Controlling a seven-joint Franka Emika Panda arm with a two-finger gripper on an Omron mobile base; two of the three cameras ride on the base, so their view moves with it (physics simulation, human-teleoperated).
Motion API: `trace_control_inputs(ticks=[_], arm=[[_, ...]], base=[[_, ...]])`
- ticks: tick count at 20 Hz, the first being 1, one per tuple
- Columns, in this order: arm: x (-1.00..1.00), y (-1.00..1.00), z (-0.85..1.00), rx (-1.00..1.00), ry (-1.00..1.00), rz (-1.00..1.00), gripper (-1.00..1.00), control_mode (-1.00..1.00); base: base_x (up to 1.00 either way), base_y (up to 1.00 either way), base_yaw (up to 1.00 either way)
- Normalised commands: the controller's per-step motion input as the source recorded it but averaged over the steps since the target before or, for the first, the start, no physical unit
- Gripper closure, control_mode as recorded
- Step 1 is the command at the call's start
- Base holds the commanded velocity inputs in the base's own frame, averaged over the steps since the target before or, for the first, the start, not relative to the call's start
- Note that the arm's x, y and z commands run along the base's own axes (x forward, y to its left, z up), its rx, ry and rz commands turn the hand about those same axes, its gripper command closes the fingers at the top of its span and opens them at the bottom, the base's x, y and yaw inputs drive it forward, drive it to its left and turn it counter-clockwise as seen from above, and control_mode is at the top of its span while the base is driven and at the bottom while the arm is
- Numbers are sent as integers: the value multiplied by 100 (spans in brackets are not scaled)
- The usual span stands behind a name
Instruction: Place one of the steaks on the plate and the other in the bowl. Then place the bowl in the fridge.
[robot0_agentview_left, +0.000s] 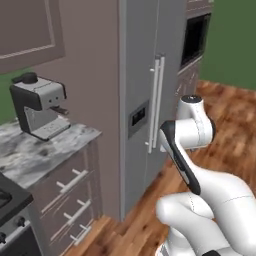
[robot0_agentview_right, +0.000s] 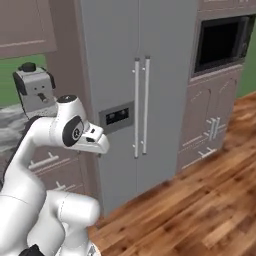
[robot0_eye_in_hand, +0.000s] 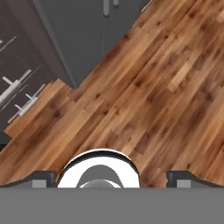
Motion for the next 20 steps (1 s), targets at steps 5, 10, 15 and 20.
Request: trace_control_inputs(ticks=[5, 10, 15, 20], arm=[[0, 0, 0, 0, 0, 0, -100, 100], [0, 0, 0, 0, 0, 0, -100, 100], [0, 0, 0, 0, 0, 0, -100, 100], [0, 0, 0, 0, 0, 0, -100, 100]], base=[[28, -74, 69], [28, -65, 68], [0, -65, 69], [0, -98, 51]])
